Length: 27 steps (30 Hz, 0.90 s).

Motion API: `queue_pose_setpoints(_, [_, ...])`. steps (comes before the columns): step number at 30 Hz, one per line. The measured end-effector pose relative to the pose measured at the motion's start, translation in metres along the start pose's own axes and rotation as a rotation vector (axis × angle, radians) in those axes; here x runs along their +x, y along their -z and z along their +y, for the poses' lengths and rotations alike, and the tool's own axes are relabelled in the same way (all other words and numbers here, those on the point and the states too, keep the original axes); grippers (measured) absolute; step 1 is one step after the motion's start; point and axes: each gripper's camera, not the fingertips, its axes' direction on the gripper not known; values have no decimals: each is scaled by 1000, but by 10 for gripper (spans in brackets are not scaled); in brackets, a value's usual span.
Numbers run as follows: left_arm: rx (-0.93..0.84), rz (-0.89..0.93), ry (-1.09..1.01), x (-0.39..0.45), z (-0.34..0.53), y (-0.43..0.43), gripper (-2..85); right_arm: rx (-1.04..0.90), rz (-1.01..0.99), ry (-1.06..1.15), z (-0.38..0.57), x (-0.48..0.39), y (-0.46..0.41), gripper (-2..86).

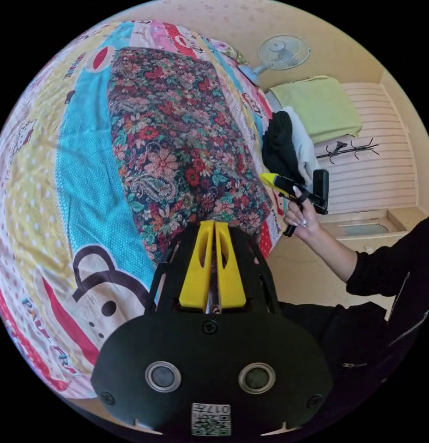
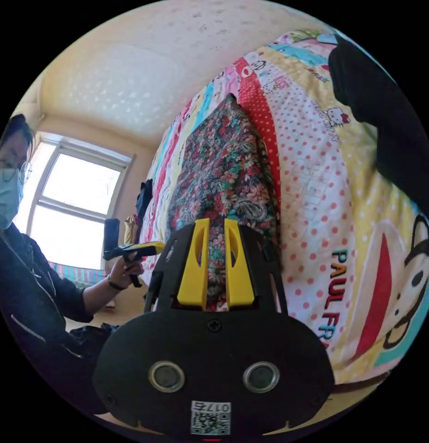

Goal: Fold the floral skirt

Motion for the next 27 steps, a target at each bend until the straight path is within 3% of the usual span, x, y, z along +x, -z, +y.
queue_pose_setpoints(3, [182, 28, -109, 34, 5, 42, -10, 48, -115, -239, 44, 1, 23, 113])
queue_pose_setpoints(6, [247, -18, -195, 57, 4, 44, -10, 90, -183, -415, 89, 4, 23, 130])
queue_pose_setpoints(7, [211, -43, -200, 58, 2, 34, -10, 69, -212, -488, 104, 7, 14, 134])
queue_pose_setpoints(9, [-145, -208, -141, 39, 4, -47, -9, 72, -277, -557, 121, 9, 1, 132])
queue_pose_setpoints(11, [25, -136, -113, 27, 31, -45, -10, 122, -332, -586, 136, 5, -12, 125])
queue_pose_setpoints(13, [21, 18, 23, 13, 36, -35, -10, 135, -377, -592, 139, 0, -19, 122])
queue_pose_setpoints(15, [-25, 168, -17, 24, 29, -11, -10, 130, -401, -581, 137, -10, -23, 117])
queue_pose_setpoints(18, [163, 62, -184, 60, 18, 51, -10, 161, -270, -544, 126, -40, -10, 93])
queue_pose_setpoints(21, [248, -148, -253, 75, -4, 75, -9, 273, 53, -382, 94, -96, 23, 61])
queue_pose_setpoints(23, [250, -260, -271, 76, -12, 69, -9, 308, 203, -85, 54, -145, 33, 35])
queue_pose_setpoints(27, [157, -515, -141, 43, 21, 8, -9, 242, 545, 168, 10, -165, 9, 12])
